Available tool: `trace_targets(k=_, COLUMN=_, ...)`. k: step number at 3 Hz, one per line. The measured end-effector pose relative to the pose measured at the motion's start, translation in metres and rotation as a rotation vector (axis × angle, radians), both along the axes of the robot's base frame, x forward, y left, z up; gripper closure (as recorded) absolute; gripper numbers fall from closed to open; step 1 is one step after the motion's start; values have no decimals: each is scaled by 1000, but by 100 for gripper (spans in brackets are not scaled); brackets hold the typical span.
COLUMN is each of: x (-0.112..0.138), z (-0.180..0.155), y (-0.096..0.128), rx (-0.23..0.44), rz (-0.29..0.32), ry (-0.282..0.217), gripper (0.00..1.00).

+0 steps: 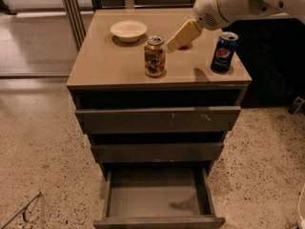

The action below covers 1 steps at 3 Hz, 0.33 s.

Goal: Pick orange can from bottom drawer and place on counter

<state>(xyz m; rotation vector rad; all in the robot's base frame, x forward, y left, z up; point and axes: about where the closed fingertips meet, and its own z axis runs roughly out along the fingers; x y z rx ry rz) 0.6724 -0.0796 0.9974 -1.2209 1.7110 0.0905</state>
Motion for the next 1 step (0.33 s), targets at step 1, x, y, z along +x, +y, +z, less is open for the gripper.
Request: trace_targets(k=1, x=0, z=8, y=1, rx=7, rz=-6, ry=-18, gripper=0)
